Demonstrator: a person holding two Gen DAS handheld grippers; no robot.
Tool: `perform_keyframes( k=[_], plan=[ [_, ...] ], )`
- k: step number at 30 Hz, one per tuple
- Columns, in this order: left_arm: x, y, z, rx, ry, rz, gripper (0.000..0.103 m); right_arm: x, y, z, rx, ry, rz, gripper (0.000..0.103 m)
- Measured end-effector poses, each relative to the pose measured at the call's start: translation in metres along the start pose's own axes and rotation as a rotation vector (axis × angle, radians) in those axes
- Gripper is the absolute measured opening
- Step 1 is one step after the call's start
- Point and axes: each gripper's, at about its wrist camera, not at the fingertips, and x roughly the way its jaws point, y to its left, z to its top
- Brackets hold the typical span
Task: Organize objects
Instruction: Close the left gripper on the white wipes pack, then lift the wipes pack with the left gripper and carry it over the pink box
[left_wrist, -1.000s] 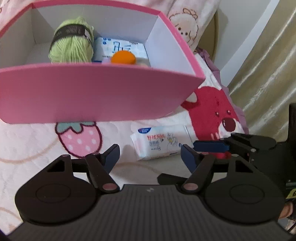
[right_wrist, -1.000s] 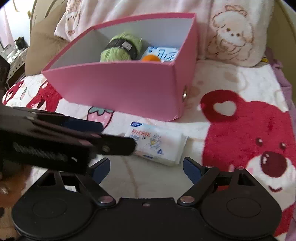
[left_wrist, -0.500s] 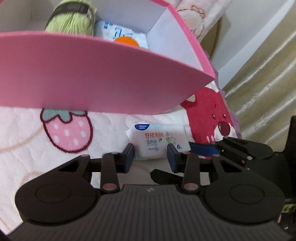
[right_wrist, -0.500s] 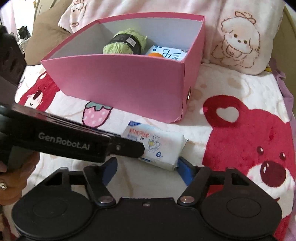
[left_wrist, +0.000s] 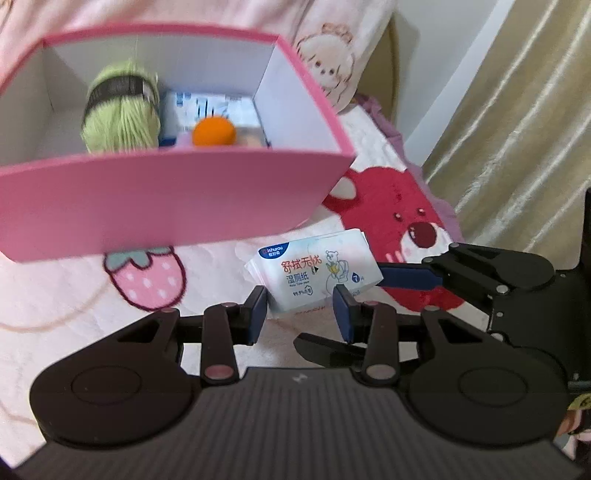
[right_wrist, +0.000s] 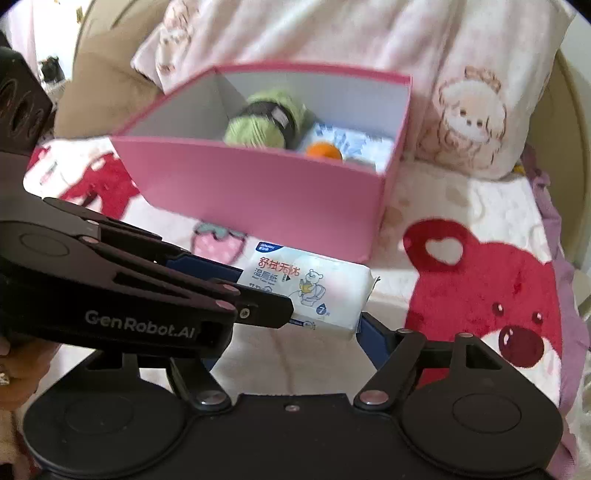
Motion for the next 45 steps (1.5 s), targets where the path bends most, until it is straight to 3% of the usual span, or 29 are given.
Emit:
perform_keyframes(
  k=[5, 10, 23, 28, 33, 38, 45],
  plan=[
    [-0.028, 0.003, 0.004, -0.042, 0.061, 0.006, 0.037, -0.024, 0.021, 0.004, -0.040, -0.069, 0.035, 0.079],
    [-0.063, 0.008, 0.006, -0.053, 0.058, 0.023, 0.038, -0.051, 0.051, 0.017, -0.167, -0.141, 0.049, 0.080],
    [-0.121, 0.007, 0.063, 0.009, -0.065, 0.076, 0.037, -0.075, 0.052, 0.087, -0.166, -0.220, 0.081, 0.079],
    [-0.129, 0.018, 0.095, -0.007, -0.113, 0.045, 0.037, -0.070, 0.032, 0.128, -0.114, -0.193, 0.105, 0.071],
    [-0.110, 0.031, 0.134, -0.021, -0.115, 0.044, 0.037, -0.048, 0.013, 0.161, -0.096, -0.167, 0.073, 0.065],
    [-0.065, 0.044, 0.161, -0.042, -0.098, 0.061, 0.037, -0.008, -0.008, 0.183, -0.082, -0.114, 0.016, 0.061],
    [0.004, 0.075, 0.174, -0.128, -0.059, 0.056, 0.037, 0.054, -0.038, 0.193, -0.030, -0.021, -0.021, 0.056]
  ],
)
